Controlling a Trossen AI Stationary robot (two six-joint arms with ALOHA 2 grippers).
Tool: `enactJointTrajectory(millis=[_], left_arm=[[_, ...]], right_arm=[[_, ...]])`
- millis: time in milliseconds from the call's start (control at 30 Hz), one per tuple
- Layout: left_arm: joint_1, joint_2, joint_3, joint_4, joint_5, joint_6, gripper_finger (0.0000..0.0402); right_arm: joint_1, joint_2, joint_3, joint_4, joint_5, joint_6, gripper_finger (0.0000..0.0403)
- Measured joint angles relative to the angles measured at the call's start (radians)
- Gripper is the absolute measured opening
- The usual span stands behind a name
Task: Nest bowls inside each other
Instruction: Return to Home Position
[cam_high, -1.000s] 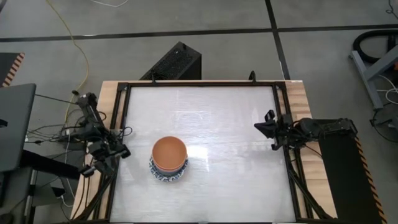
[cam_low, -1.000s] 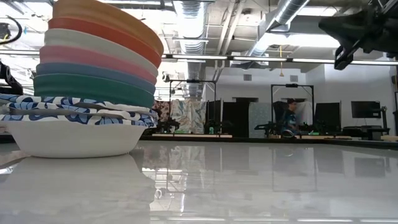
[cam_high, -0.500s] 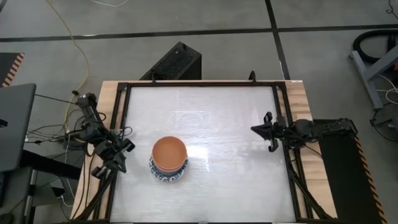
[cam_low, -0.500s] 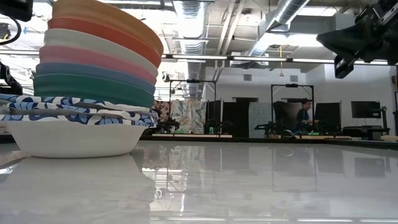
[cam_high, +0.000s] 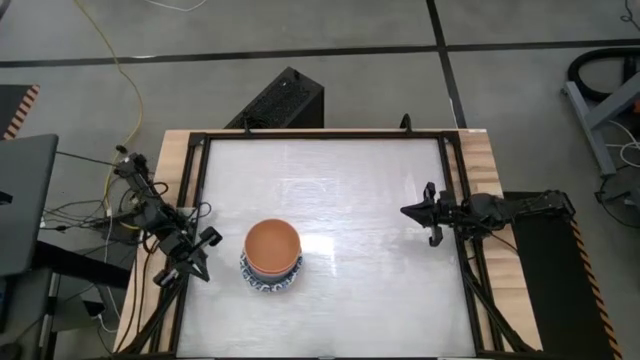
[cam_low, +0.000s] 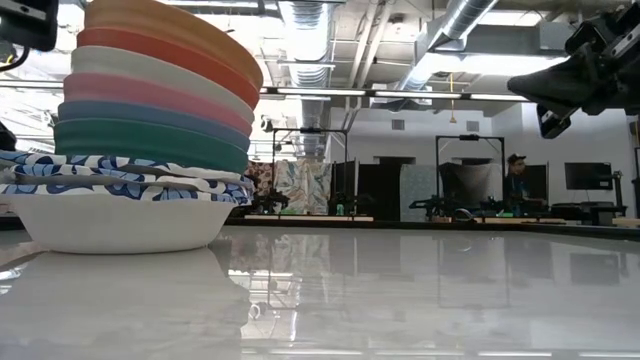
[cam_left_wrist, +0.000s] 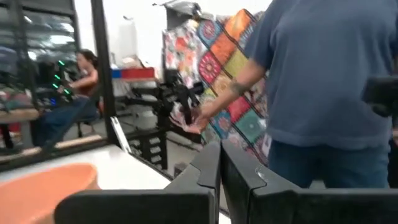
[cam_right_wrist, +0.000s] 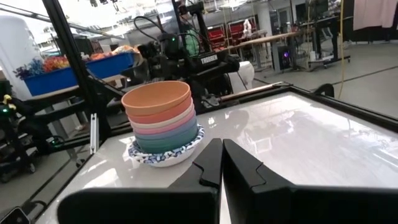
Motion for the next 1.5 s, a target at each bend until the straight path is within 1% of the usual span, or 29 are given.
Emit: enactJointTrajectory(millis=[100,200,267,367,467,600,667,733,833,1133,1500], left_arm=[[0.034,0.0,0.0,-0.033,0.047,-0.004,0.0],[0.077,0.0,0.0,-0.083,0.025,0.003,0.0],[0.108,0.0,0.0,-0.123,0.013,-0.037,0.0],[0.144,0.0,-0.001,-0.191,0.022,-0.079,0.0],[0.179,0.0,-0.001,-0.231,0.016,-0.068,0.0],[0.219,0.0,-0.001,-0.23,0.026,-0.064,0.0],[0.235,0.0,-0.001,-0.23,0.015,-0.03,0.0],[0.249,0.0,-0.001,-0.223,-0.019,0.025,0.0],[0.261,0.0,-0.002,-0.218,-0.034,0.051,0.0],[0.261,0.001,-0.002,-0.22,-0.033,-0.048,0.0],[0.26,0.001,-0.002,-0.22,-0.033,-0.05,0.0]], right_arm=[[0.0,0.0,0.0,-0.003,-0.001,0.0,0.0033],[0.0,0.0,0.0,-0.007,-0.001,0.0,0.0033],[0.0,0.0,0.0,-0.008,-0.001,0.0,0.0033],[0.0,0.0,0.0,-0.011,-0.001,0.0,0.0033],[0.0,0.0,0.0,-0.012,-0.002,0.0,0.0033],[0.0,0.0,0.0,-0.013,-0.002,0.0,0.0033],[0.0,0.0,0.0,-0.014,-0.002,0.0,0.0033],[0.0,0.0,-0.001,-0.014,-0.002,0.0,0.0033],[0.0,0.0,-0.001,-0.014,-0.001,0.001,0.0033],[0.0,0.0,-0.001,-0.015,-0.001,0.001,0.0033],[0.0,0.0,-0.001,-0.015,-0.001,0.0,0.0033]])
